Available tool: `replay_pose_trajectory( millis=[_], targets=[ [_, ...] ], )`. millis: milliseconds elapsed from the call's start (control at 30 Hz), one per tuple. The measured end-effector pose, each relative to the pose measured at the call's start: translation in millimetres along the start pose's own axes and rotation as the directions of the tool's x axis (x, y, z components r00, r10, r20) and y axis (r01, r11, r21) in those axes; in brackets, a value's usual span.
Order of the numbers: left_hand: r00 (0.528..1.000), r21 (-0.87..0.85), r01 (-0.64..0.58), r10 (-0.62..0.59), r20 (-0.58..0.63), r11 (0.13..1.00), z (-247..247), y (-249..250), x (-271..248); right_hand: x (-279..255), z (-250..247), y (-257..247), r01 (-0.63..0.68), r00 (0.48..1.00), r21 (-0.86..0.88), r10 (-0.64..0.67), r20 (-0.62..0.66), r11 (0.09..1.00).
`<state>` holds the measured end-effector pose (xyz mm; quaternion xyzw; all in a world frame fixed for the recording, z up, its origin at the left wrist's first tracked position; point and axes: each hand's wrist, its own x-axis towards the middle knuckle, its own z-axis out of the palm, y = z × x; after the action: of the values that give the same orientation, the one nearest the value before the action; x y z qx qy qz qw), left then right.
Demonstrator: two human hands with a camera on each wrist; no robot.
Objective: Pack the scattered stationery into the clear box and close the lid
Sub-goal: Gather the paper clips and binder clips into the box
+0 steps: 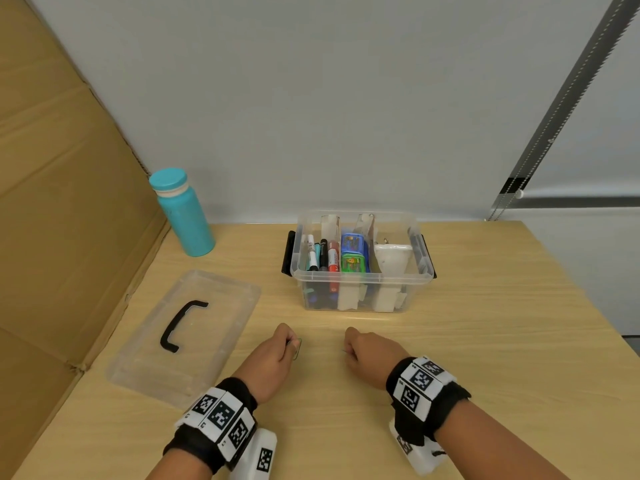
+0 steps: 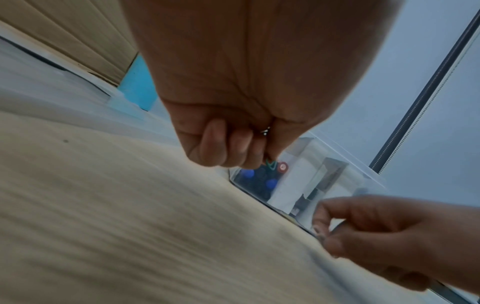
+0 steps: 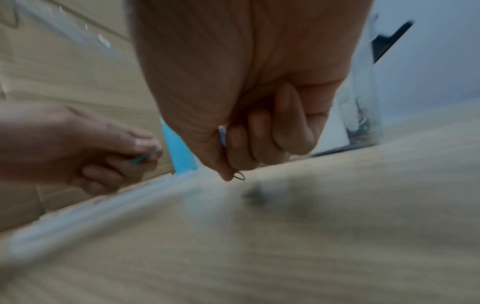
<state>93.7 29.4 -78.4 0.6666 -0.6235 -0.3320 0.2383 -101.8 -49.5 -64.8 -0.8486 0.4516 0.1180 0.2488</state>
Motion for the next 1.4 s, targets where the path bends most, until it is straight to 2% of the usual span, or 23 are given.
replay_pose_trajectory(
  millis=[100,200,300,367,433,567,667,800,867,933,967,1033,1067,1100,1200,1233,1400],
  targets=[
    [1.000,0.006,0.002,-0.002,0.009,1.000,0.8,3.3,3.7,-23.0,-15.8,7.4,0.008,0.996,0.083,-0.001,-0.085,0.997],
    [1.000,0.007,0.008,-0.008,0.008,1.000,1.6,6.5,5.3,-45.9,-53.1,12.8,0.000,0.981,0.157,0.030,-0.192,0.988],
    [1.000,-0.001,0.010,-0.010,0.005,1.000,3.3,10.8,5.1,-53.4,-97.4,19.4,-0.008,0.935,0.161,0.065,-0.349,0.987],
    [1.000,0.004,0.007,-0.007,0.002,1.000,4.6,13.4,4.4,-46.8,-120.8,23.6,-0.047,0.907,0.128,0.096,-0.410,0.991],
    [1.000,0.005,0.004,-0.004,-0.001,1.000,4.7,15.8,3.4,-32.7,-135.2,26.5,-0.114,0.907,0.075,0.134,-0.398,0.991],
    [1.000,0.002,0.009,-0.009,-0.009,1.000,1.4,17.2,-0.2,10.2,-145.2,26.0,-0.246,0.938,-0.086,0.215,-0.271,0.965],
    [1.000,0.008,0.014,-0.014,-0.020,1.000,-2.2,16.0,-3.6,37.4,-146.3,26.8,-0.280,0.952,-0.177,0.248,-0.181,0.944],
    [0.999,-0.006,0.025,-0.025,-0.027,1.000,-4.5,10.8,-6.6,46.9,-147.9,31.5,-0.267,0.963,-0.138,0.258,-0.076,0.954],
    [0.999,-0.008,0.029,-0.029,-0.023,1.000,-4.4,6.6,-7.5,35.2,-147.8,35.5,-0.238,0.961,0.008,0.237,-0.145,0.971],
    [0.999,-0.011,0.031,-0.031,-0.016,0.999,-3.4,3.9,-8.1,15.7,-142.1,42.4,-0.146,0.920,0.175,0.199,-0.337,0.974],
    [0.999,-0.012,0.030,-0.030,-0.010,0.999,-2.4,3.9,-8.5,5.7,-135.5,47.4,-0.078,0.865,0.219,0.175,-0.471,0.973],
    [1.000,-0.012,0.017,-0.017,-0.004,1.000,-0.3,9.2,-8.9,-12.4,-119.1,57.1,0.018,0.709,0.203,0.131,-0.693,0.979],
    [1.000,-0.012,0.005,-0.005,0.001,1.000,0.3,15.2,-8.8,-17.8,-107.7,63.5,0.029,0.654,0.175,0.114,-0.748,0.984],
    [1.000,-0.009,-0.014,0.014,0.004,1.000,0.2,23.8,-7.6,-20.3,-96.1,70.7,0.025,0.636,0.158,0.106,-0.764,0.987],
    [0.995,0.048,-0.100,0.101,-0.009,0.994,-2.6,63.5,3.2,-16.7,-65.0,86.2,0.021,0.712,0.233,0.149,-0.686,0.972],
    [0.991,0.079,-0.133,0.135,-0.022,0.988,-4.0,79.5,9.4,-13.2,-58.0,88.7,0.043,0.722,0.277,0.162,-0.673,0.960],
    [0.950,0.337,-0.256,0.301,-0.086,0.906,-7.8,161.0,61.6,-1.5,-46.3,86.1,0.100,0.678,0.381,0.218,-0.702,0.919]
  ],
)
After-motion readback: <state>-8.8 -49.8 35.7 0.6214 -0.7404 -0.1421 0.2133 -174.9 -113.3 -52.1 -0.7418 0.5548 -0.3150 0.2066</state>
